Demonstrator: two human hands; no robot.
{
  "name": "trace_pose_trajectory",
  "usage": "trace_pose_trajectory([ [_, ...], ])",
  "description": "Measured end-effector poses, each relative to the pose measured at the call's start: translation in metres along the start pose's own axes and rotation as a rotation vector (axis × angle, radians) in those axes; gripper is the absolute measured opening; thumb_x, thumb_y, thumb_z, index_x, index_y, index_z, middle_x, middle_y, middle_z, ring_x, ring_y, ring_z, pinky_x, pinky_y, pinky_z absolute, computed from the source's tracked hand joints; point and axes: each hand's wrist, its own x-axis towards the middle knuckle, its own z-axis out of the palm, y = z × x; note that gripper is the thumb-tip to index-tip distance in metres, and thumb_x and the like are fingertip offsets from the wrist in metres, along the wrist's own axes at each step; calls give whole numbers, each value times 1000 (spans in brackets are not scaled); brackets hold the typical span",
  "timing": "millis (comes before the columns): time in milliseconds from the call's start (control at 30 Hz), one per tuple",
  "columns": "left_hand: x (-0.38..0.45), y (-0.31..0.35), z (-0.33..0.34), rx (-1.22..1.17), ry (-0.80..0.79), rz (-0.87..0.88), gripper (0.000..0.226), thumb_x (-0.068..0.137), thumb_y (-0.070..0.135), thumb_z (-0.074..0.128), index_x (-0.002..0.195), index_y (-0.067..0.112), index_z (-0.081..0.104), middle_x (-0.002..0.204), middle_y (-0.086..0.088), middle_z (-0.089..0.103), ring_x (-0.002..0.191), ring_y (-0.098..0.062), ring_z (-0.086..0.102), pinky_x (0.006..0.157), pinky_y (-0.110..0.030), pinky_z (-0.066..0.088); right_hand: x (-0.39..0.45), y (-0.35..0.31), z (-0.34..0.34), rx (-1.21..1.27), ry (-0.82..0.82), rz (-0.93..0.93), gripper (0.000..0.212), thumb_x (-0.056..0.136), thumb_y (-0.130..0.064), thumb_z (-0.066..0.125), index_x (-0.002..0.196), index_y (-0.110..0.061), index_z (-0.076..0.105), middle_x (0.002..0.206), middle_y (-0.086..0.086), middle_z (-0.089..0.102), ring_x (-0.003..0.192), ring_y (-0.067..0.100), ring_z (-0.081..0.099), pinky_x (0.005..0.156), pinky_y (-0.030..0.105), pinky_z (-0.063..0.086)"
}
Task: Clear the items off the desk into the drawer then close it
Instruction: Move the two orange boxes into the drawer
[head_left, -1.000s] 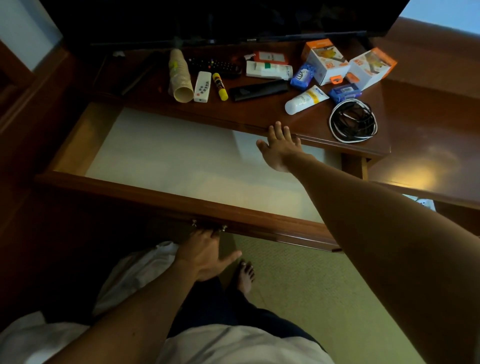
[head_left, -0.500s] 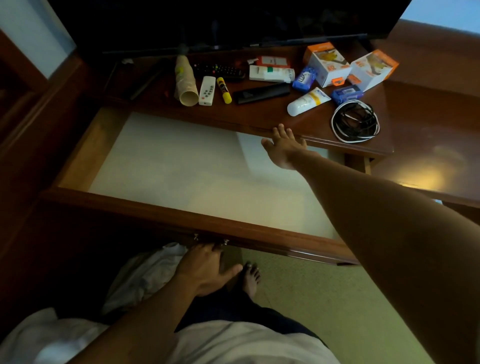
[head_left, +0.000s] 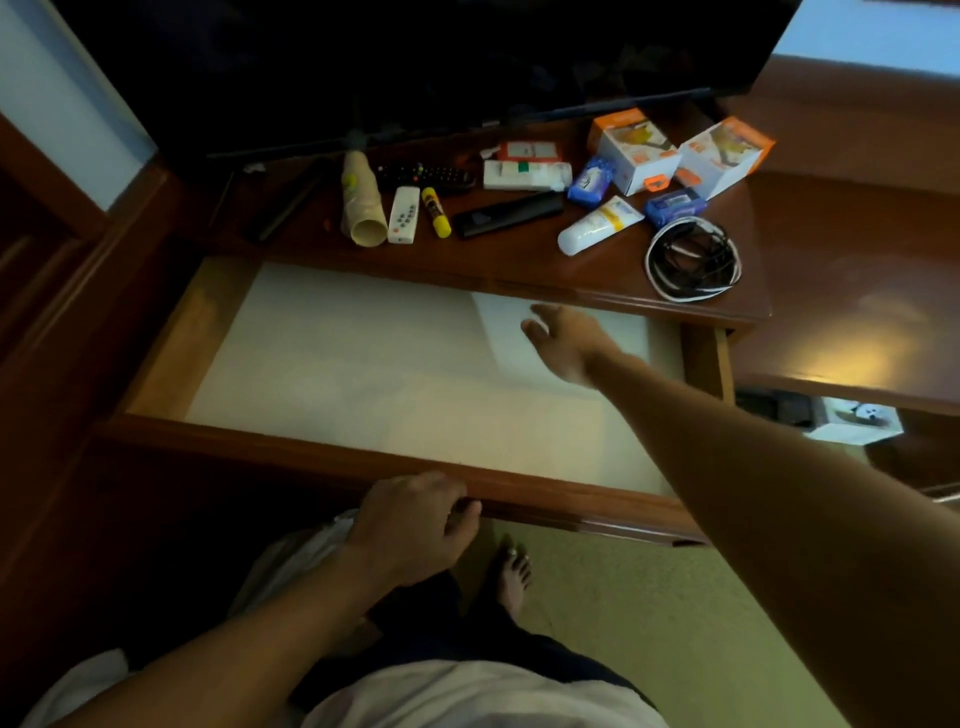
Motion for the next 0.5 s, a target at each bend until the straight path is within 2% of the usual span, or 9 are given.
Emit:
trace_pose_trajectory([
  [67, 29, 6, -24, -62, 110, 60, 36, 90, 47, 47, 94, 22, 72, 89, 4, 70, 80, -22, 68, 64, -32, 55, -8, 7, -2, 0, -20, 30, 55, 103, -42, 42, 153, -20, 39, 154, 11, 44, 141, 34, 40, 116, 45, 33],
  [133, 66, 14, -44, -52, 73, 88, 40, 93, 43, 48, 118, 20, 68, 117, 2, 69, 107, -22, 64, 85, -35, 54, -13, 14, -8, 4, -11, 57, 55, 99, -36, 47, 152, -22, 41, 152, 9, 48, 137, 34, 45, 113, 44, 37],
  [167, 86, 16, -49, -31, 44, 95, 43, 94, 42, 49, 129, 19, 62, 131, 2, 63, 120, -21, 57, 97, -36, 49, -15, 17, -13, 3, 11, 64, 55, 98, -34, 49, 151, -22, 42, 152, 8, 48, 137, 32, 46, 112, 43, 38],
  [233, 125, 23, -56, 20, 19, 110, 49, 96, 41, 51, 140, 20, 52, 146, 2, 51, 135, -20, 45, 109, -35, 37, -19, 19, -26, -4, 66, 62, 54, 95, -31, 51, 149, -21, 45, 151, 6, 50, 135, 31, 48, 110, 41, 40],
  [333, 177, 34, -65, 83, 23, 122, 57, 96, 42, 51, 148, 20, 43, 155, 0, 42, 142, -21, 37, 114, -38, 31, -21, 22, -44, 21, 148, 59, 51, 93, -29, 52, 143, -24, 51, 145, 3, 55, 131, 29, 51, 108, 40, 43],
  [433, 217, 44, -76, 83, 40, 155, 58, 94, 39, 55, 146, 16, 45, 152, -4, 45, 140, -24, 39, 113, -38, 32, -17, 28, -61, 69, 214, 41, 47, 85, -28, 47, 129, -28, 61, 132, -1, 64, 121, 26, 59, 100, 42, 50],
  [500, 238, 48, -84, 82, 45, 187, 56, 93, 37, 58, 143, 15, 48, 148, -5, 48, 136, -25, 43, 111, -38, 36, -12, 32, -70, 85, 240, 33, 41, 83, -23, 48, 121, -22, 64, 123, 3, 67, 112, 28, 62, 93, 43, 53],
])
